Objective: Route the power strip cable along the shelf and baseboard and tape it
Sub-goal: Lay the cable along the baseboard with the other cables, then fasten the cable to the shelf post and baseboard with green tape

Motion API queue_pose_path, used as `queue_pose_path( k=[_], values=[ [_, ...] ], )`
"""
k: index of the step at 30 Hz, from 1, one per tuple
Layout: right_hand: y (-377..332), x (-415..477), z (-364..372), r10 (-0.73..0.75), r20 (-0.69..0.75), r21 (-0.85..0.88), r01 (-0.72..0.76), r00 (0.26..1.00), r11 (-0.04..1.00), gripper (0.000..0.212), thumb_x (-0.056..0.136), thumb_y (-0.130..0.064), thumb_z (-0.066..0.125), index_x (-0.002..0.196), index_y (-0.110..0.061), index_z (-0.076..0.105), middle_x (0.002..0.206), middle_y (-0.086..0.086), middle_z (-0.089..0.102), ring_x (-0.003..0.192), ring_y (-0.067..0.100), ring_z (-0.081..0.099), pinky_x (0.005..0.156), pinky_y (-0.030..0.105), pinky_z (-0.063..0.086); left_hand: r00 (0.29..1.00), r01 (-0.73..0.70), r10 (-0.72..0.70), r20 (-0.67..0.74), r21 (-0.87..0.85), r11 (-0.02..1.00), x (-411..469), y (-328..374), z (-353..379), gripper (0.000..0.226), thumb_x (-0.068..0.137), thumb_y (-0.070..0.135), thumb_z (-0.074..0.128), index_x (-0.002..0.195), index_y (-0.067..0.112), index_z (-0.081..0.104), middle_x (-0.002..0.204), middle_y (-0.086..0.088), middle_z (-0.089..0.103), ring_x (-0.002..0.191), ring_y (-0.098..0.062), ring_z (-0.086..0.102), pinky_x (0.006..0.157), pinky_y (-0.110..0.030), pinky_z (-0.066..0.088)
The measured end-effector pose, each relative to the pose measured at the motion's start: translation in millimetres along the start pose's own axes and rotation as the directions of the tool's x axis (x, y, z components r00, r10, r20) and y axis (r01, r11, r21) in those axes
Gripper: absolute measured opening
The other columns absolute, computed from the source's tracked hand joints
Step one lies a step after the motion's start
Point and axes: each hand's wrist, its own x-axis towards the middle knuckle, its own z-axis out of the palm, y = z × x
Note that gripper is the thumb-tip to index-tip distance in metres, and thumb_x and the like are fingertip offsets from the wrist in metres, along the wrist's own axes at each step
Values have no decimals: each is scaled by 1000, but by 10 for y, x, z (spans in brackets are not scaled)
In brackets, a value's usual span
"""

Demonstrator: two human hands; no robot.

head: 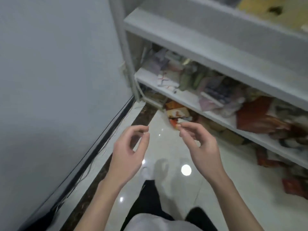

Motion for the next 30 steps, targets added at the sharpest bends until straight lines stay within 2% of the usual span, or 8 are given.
queue_pose_path(
  k=[6,10,14,16,20,24,27,30],
  values=[
    [108,-1185,-1549,-141,-356,-71,124,924,990,19,92,-17,69,109,-25,70,106,-12,71,100,11,67,87,23,51,917,-362,363,165,-41,931,-714,990,1118,27,93,38,55,111,23,67,110,11,67,108,-17,64,87,-34,51],
    [455,-2103,-2745,-143,-573,-144,73,807,987,20,92,-14,70,107,-26,70,105,-13,69,99,9,66,87,26,52,790,-553,564,239,-118,825,-1324,1639,2066,26,95,33,57,115,20,65,117,9,65,116,-21,62,95,-29,50],
    [558,-2656,-3788,-143,-734,-138,61,664,989,17,91,-14,70,98,-30,72,94,-15,71,91,8,68,78,16,52,700,-659,679,222,-168,733,-1874,2139,2740,23,94,34,56,109,20,66,115,11,65,115,-14,62,96,-19,45],
    [524,-2694,-4232,-140,-774,-122,71,617,990,16,92,-14,70,94,-30,72,88,-15,72,86,7,68,73,15,52,691,-668,690,216,-175,724,-2011,2340,2990,22,93,37,55,106,23,67,111,11,67,109,-14,64,91,-19,47],
    [406,-2463,-4949,-205,-787,-169,117,581,979,12,94,-20,68,97,-31,73,92,-15,73,91,4,68,77,27,56,692,-673,690,213,-155,723,-1978,2715,3491,15,96,38,58,104,29,67,105,11,68,98,-12,65,80,-15,47],
    [324,-2124,-5537,-257,-784,-218,137,565,966,9,96,-24,66,99,-30,72,92,-19,72,93,1,67,76,19,54,713,-644,671,203,-188,741,-1716,3085,4159,11,92,31,60,99,29,69,97,14,68,92,-11,66,72,-15,50],
    [337,-1894,-5923,-203,-788,-184,91,581,979,8,96,-28,65,99,-30,72,91,-19,72,91,1,67,75,16,55,751,-556,598,279,-219,802,-1488,3392,4750,9,94,27,64,99,33,68,94,21,65,86,-6,64,65,-15,51],
    [392,-1659,-6234,-146,-802,-134,63,579,989,8,97,-31,64,97,-30,71,88,-15,73,84,4,69,71,17,55,745,-508,553,373,-221,832,-1247,3766,5369,9,97,31,63,106,33,66,98,20,65,91,3,61,70,-19,52]
  ],
)
